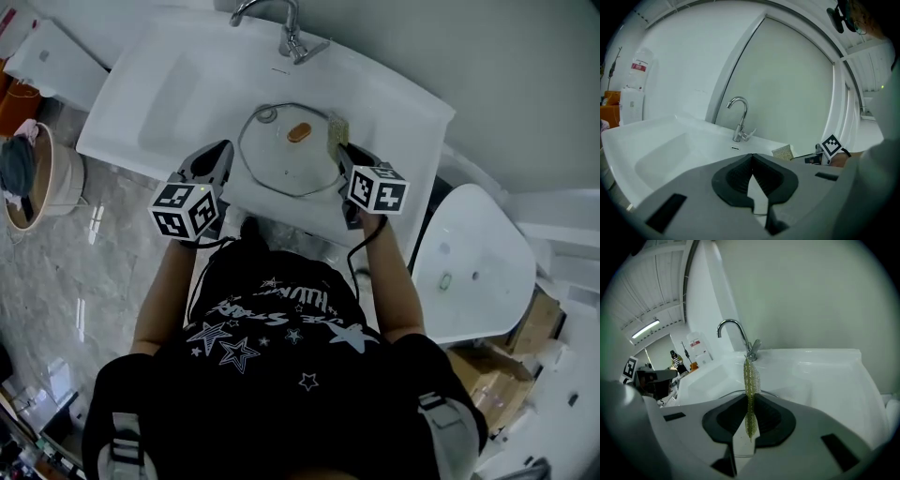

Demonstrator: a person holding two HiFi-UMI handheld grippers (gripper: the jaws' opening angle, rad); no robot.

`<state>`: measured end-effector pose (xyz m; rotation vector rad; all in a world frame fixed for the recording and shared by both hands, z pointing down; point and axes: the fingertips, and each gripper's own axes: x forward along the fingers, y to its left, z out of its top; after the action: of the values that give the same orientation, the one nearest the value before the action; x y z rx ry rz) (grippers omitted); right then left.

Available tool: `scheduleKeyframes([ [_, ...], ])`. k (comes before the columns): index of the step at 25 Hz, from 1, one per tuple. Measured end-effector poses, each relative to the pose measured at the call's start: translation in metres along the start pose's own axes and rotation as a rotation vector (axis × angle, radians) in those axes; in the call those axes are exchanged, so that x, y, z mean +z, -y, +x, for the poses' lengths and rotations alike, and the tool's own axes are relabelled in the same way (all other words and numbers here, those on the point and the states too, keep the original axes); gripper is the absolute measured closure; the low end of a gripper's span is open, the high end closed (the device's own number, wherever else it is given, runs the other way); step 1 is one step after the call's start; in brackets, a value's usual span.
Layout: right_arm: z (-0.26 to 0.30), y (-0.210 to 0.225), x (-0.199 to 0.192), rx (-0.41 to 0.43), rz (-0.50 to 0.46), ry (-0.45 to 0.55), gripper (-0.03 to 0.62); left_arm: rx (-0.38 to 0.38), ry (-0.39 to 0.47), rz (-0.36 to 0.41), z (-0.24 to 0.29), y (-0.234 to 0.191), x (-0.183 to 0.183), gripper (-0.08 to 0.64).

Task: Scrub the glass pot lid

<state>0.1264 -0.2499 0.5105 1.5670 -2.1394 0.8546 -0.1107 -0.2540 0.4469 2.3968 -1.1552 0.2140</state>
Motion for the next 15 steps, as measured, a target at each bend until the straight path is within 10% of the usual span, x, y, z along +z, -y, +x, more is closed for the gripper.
scheduleKeyframes([
  [15,0.093,0.027,0.015,-0.129,-0.205,-0.226,0.537,-0.097,-0.059,-0.002,0.056,-0.058,0.019,0.551],
])
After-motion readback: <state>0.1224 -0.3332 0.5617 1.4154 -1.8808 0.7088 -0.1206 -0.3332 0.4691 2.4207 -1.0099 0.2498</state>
